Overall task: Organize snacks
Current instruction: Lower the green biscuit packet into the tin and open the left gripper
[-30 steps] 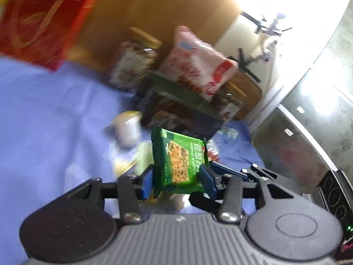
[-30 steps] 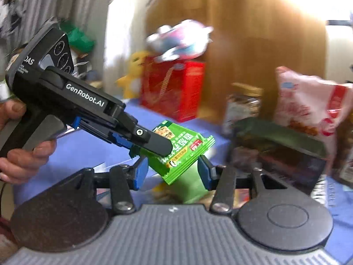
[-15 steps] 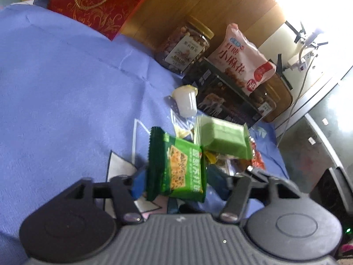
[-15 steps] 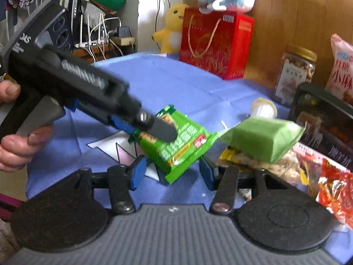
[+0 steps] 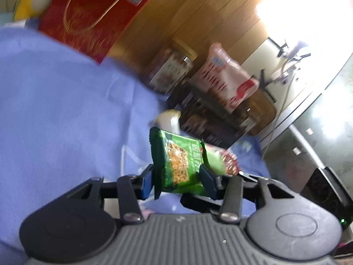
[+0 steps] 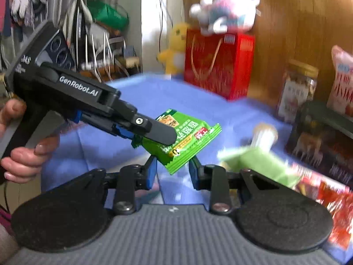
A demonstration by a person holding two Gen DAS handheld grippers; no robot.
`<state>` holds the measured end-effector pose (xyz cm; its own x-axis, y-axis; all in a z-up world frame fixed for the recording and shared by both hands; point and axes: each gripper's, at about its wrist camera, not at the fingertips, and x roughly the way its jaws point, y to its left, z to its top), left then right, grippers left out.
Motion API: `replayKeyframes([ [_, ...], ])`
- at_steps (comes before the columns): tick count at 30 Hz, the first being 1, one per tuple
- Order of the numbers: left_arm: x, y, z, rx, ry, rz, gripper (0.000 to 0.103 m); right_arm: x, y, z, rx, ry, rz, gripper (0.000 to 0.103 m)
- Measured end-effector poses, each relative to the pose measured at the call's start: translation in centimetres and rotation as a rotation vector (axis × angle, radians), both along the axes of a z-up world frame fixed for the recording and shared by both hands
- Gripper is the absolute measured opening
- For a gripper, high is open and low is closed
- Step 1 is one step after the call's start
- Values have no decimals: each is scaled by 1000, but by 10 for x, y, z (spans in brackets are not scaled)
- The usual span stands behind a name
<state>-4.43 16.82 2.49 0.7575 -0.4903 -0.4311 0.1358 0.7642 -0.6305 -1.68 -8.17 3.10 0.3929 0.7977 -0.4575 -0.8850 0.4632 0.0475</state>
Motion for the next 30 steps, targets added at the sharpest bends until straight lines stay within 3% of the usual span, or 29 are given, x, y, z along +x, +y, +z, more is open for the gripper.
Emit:
replayKeyframes([
  [4, 25, -12, 17, 36, -24, -25, 44, 12, -6, 5, 39, -31, -45, 34],
  [9, 87, -46, 34, 80, -51, -110, 46, 47, -26, 15, 55, -41, -173, 34],
  [15, 179, -94, 50, 81, -70, -209, 46, 115, -63, 27, 116, 30, -346, 35],
  [20, 233, -120, 44, 133, -48, -199, 51, 168, -71, 23, 108, 94, -442, 37],
  [22, 245, -126, 38, 181, -32, -173, 58, 180, -65, 16, 69, 79, -465, 38],
  [26, 249, -138, 35, 291, -42, -146, 75, 181, -62, 8, 43, 33, -478, 60],
  [28, 241, -134, 41, 313, -70, -147, 77, 177, -65, 9, 48, 26, -488, 60],
  [30, 225, -121, 48, 285, -106, -149, 77, 173, -76, 12, 93, 55, -482, 59],
])
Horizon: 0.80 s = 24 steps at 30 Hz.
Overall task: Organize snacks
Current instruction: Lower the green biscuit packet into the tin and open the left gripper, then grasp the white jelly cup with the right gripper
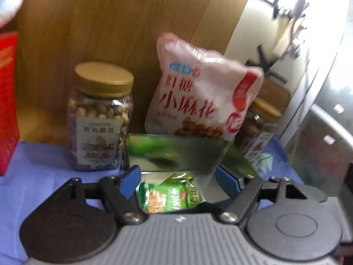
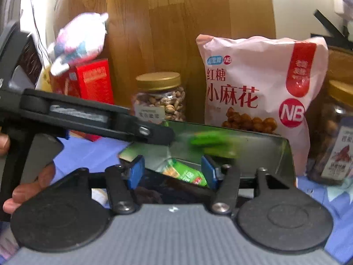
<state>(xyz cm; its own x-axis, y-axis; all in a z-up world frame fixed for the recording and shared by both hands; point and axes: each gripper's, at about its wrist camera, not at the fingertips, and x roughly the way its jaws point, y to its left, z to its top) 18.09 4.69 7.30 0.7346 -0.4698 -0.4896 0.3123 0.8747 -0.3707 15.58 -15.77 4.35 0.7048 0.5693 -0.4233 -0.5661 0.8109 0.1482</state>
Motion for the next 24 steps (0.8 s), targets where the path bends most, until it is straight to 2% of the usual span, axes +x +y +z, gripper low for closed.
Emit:
replayKeyframes([
  [4, -34, 42, 2, -95, 8, 45, 77, -20, -13, 6, 92, 32, 35, 59],
  [8, -57, 76, -22, -137, 91, 136, 77, -20, 3, -4, 179, 212, 164, 50],
  [11, -72, 94, -42, -171, 142, 184, 77, -11, 37, -15, 133, 316, 219, 49],
  [16, -106, 119, -59, -243, 158, 242, 77, 12, 82, -25, -18, 377, 236, 49],
  [17, -113, 124, -61, -253, 157, 253, 77, 16, 91, -28, -51, 387, 247, 45],
  [18, -119, 128, -62, -263, 155, 260, 77, 16, 97, -30, -78, 390, 259, 38],
  [21, -139, 139, -60, -285, 134, 267, 77, 4, 113, -25, -167, 321, 310, 36],
  [24, -157, 145, -53, -325, 100, 244, 77, -28, 116, -7, -135, 241, 417, 36],
])
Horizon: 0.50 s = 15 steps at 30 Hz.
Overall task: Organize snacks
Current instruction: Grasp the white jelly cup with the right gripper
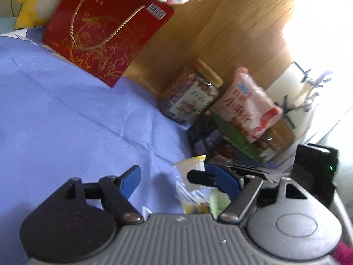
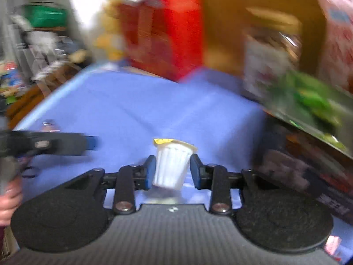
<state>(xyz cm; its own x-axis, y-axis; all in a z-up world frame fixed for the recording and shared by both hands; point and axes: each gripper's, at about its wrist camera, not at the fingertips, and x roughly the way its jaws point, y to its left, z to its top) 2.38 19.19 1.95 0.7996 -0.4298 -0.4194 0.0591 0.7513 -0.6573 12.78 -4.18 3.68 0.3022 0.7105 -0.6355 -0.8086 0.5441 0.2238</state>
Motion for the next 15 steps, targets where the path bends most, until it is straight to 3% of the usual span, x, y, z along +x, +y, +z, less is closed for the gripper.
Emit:
replayKeyframes([
  [3, -19, 2, 5, -43, -44, -39, 77, -48, -4, 17, 46, -102, 141, 37],
  [7, -44, -9, 8, -10, -55, -84, 77, -105, -16, 5, -35, -219, 252, 37],
  [12, -60, -40, -4, 49, -13, -171, 72, -140, -29, -23, -147, -336, 251, 37],
  [15, -66, -55, -11, 72, 18, -201, 69, -140, -37, -30, -128, -303, 215, 38],
])
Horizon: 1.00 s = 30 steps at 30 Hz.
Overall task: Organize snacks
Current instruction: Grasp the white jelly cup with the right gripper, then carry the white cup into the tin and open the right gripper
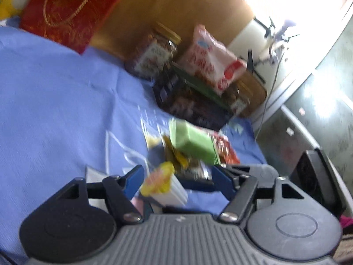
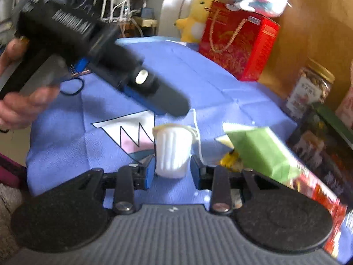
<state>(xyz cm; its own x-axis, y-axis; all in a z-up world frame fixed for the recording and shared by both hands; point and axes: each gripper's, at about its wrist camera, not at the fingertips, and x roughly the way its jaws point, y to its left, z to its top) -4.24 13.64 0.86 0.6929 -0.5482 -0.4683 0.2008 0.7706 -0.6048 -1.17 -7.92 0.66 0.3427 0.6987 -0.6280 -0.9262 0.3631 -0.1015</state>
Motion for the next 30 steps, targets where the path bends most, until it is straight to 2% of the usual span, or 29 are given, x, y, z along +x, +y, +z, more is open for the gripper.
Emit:
replayKeyframes([
  [7, -10, -5, -7, 9, 38, 32, 69, 0, -7, -4, 63, 84, -46, 38],
  [8, -8, -4, -9, 8, 46, 39, 65, -3, -9, -4, 68, 91, -49, 37],
  [9, -6, -4, -12, 8, 55, 41, 56, -3, -10, -5, 75, 100, -48, 34],
  [12, -3, -9, -11, 47, 63, 50, 45, -7, -14, -3, 90, 101, -48, 33],
  [18, 9, -16, 9, 6, 28, -5, 47, 0, -37, 18, 192, 96, -85, 32],
  [24, 53, -54, 48, 76, -71, -103, 45, 25, -72, 42, 306, 46, -209, 32],
  [30, 129, -113, 70, 123, -136, -216, 47, 62, -113, 52, 353, -40, -413, 32],
])
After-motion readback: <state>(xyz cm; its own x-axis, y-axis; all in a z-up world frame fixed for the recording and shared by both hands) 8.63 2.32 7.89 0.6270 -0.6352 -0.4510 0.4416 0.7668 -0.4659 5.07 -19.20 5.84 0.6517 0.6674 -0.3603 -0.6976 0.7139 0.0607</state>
